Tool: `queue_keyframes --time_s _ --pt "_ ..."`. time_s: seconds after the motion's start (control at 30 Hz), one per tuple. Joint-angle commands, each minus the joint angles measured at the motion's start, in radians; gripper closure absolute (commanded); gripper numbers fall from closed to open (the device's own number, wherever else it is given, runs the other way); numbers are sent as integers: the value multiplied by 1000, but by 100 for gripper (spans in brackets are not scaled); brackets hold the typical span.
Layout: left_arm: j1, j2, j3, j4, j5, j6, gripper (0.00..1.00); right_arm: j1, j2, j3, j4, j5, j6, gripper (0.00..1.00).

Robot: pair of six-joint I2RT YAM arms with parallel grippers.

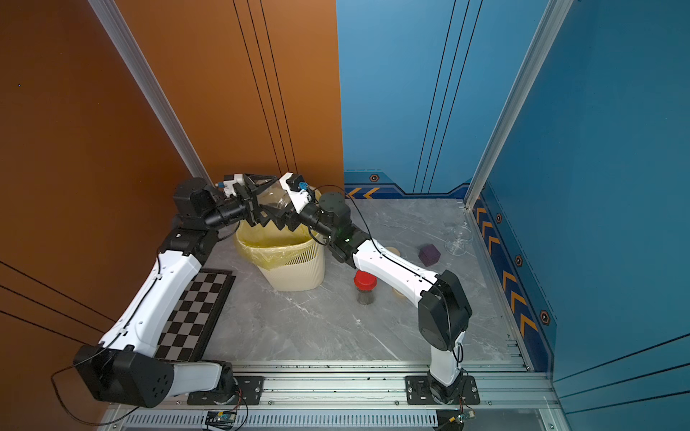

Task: Empty moldy tea leaves from jars
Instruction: Place the jar at the center of the board.

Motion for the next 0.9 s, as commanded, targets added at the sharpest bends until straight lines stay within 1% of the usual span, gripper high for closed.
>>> queue_keyframes --time_s 0.0,0.3,0.6,0.77,0.87 --pt "16 -1 9 99 27 24 2 -5 -45 -8 37 -34 6 55" --pt "66 18 7 101 26 45 2 -35 -90 -20 37 -34 28 56" --pt "83 26 -7 101 20 64 2 -70 -131 -51 52 -28 75 57" --pt "95 33 -4 102 18 78 2 -93 -167 -79 31 -22 77 57" --pt "100 36 4 102 15 85 2 -152 -200 -108 8 -20 74 58"
